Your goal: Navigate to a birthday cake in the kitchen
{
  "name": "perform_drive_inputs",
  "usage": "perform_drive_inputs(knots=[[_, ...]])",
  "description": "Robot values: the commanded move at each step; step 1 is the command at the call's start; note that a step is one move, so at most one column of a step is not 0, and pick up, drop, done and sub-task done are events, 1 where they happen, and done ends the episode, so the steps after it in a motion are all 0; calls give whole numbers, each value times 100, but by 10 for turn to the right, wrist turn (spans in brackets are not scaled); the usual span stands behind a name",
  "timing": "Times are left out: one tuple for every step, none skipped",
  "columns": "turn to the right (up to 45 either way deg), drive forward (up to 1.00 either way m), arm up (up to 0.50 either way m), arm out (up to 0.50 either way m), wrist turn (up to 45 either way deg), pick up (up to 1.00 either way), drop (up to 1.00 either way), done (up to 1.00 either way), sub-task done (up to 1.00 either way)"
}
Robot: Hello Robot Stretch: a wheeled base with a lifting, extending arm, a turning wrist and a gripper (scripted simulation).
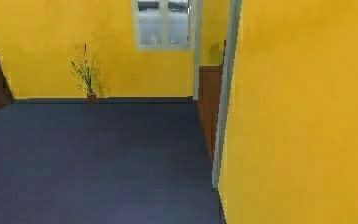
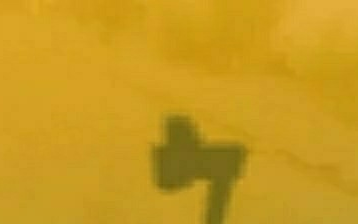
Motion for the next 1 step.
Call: perform_drive_inputs(knots=[[0, 100, 0, 0, 0, 0, 0, 0, 0]])
